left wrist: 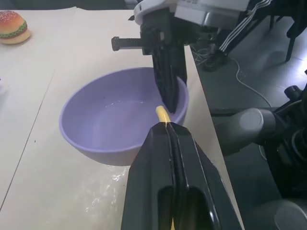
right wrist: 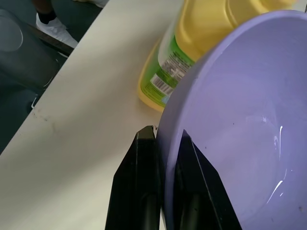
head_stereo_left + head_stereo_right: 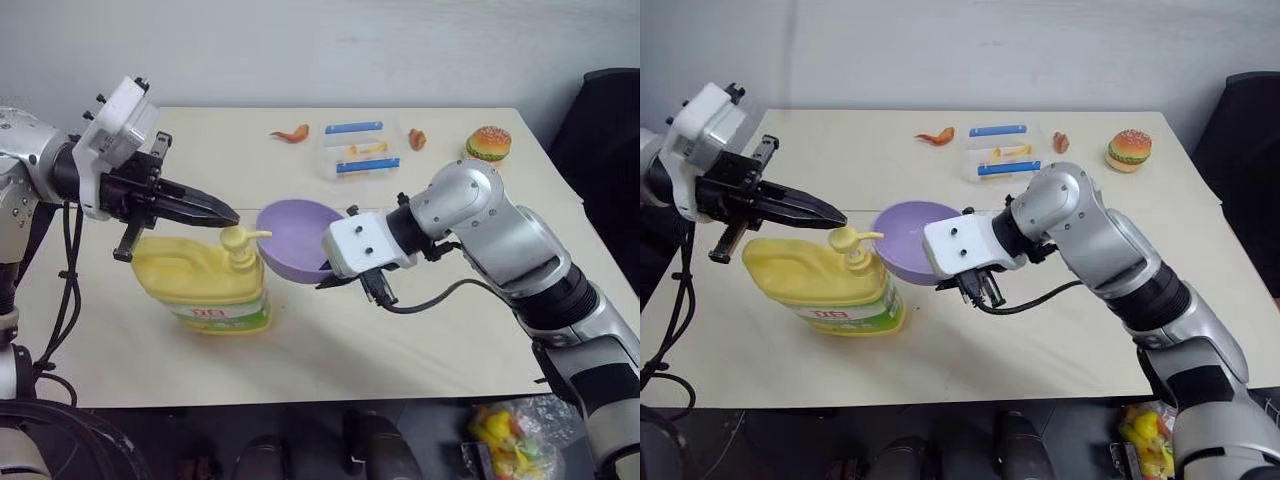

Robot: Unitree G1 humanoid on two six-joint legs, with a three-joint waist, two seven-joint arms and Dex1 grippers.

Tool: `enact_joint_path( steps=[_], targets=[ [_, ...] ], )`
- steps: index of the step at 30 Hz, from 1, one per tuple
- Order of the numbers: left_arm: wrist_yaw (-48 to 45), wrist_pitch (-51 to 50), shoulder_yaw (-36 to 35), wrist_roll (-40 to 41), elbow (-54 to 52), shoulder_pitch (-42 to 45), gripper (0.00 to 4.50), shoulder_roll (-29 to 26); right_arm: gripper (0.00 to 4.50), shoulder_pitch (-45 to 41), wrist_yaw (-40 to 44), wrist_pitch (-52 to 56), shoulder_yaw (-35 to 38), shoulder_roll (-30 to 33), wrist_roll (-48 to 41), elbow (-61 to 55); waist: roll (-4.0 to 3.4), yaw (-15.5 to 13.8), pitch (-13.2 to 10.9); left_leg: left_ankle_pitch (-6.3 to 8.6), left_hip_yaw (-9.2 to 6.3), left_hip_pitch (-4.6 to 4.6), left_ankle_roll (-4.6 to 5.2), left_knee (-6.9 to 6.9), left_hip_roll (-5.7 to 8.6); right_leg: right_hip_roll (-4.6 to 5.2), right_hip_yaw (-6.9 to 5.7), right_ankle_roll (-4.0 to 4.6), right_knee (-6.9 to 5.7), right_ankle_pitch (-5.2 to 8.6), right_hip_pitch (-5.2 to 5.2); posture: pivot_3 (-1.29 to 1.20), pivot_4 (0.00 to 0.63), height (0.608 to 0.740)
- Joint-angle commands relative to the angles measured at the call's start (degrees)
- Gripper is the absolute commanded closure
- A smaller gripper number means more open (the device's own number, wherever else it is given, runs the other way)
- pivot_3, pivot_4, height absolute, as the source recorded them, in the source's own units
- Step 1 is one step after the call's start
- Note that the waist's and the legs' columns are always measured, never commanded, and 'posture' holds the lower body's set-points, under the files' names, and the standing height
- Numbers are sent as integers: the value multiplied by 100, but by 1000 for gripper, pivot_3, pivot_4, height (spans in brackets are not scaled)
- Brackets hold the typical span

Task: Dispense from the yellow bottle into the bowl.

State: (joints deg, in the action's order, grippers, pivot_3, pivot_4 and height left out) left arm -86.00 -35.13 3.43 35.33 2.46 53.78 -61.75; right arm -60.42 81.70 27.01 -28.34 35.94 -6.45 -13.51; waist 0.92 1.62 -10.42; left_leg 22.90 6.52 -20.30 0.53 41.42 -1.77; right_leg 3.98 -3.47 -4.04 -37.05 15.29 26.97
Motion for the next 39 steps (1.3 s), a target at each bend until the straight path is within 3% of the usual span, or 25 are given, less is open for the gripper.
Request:
enact_joint_path(
  steps=[1, 39],
  targets=[
    [-376, 159, 7, -101, -97, -4, 4482, 7, 4500, -158, -18, 26, 198, 29, -51, -184, 0, 0, 0, 0, 0, 0, 0, 0, 0, 1, 0, 0, 0, 0, 0, 0, 150, 740],
    [-566, 1662, 673, -966, -77, -719, 4482, -104, 4500, -412, -9, -536, 62, -105, 432, 55, -18, 4, 11, 0, -10, 26, 0, -1, -5, 3, -7, 0, 0, 0, -34, 0, 150, 740]
  ],
)
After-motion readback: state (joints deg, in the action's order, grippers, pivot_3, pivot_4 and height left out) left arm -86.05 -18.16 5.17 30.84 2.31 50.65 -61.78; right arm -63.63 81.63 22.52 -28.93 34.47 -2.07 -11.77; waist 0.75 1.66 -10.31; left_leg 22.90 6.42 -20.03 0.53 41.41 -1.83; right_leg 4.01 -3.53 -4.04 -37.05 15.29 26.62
